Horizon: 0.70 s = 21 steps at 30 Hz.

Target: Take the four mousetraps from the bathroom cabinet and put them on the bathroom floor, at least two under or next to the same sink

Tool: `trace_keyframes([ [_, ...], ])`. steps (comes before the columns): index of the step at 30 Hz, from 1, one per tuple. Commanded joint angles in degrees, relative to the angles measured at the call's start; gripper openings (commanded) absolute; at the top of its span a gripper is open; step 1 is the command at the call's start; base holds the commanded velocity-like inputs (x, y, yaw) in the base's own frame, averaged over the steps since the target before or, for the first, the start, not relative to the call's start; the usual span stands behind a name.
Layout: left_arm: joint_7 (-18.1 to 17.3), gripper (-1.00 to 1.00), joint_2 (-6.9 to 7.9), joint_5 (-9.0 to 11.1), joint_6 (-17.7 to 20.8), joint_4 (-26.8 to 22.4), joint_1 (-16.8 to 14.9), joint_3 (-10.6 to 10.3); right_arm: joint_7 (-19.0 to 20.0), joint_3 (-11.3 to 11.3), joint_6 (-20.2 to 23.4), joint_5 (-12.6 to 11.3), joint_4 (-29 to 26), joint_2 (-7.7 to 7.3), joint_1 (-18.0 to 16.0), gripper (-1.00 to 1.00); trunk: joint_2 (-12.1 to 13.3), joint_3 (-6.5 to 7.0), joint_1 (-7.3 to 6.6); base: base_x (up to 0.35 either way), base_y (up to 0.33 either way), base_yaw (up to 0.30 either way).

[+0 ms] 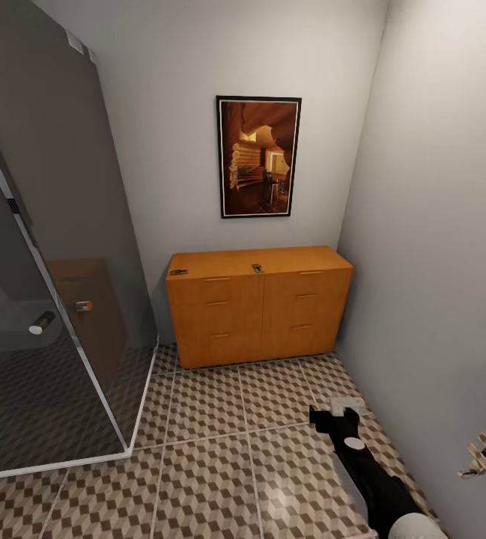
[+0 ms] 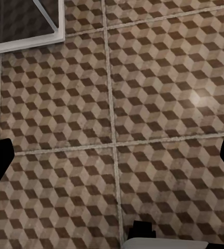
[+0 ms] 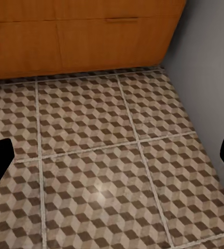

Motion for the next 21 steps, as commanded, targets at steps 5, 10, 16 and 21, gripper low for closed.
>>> trace_keyframes([
  [5, 0.31, 1.00, 1.77, -0.19, 1.82, 0.36, 0.64, -0.32, -0.89, 0.44, 1.92, 0.38, -3.74, -0.27, -0.05, 1.00, -0.13, -0.13, 0.04, 0.000, 0.000, 0.000],
  [10, 0.27, 1.00, 2.27, -0.20, 2.30, 0.37, 1.00, -0.31, -1.45, 0.40, 4.74, 2.32, -8.56, -0.23, -0.05, 1.00, -0.13, -0.13, 0.04, 0.000, 0.000, 0.000],
  [16, 0.25, 1.00, 2.35, -0.20, 2.45, 0.37, 1.12, -0.33, -2.75, 0.35, 13.34, 4.12, -16.45, 0.01, -0.05, 1.00, -0.13, -0.13, 0.04, 0.000, 0.000, 0.000],
  [21, 0.27, 1.00, 2.35, -0.20, 2.46, 0.37, 1.13, -0.34, -3.15, 0.34, 17.45, 4.33, -20.18, 0.55, -0.13, 1.00, -0.13, -0.13, 0.04, 0.000, 0.000, 0.000],
])
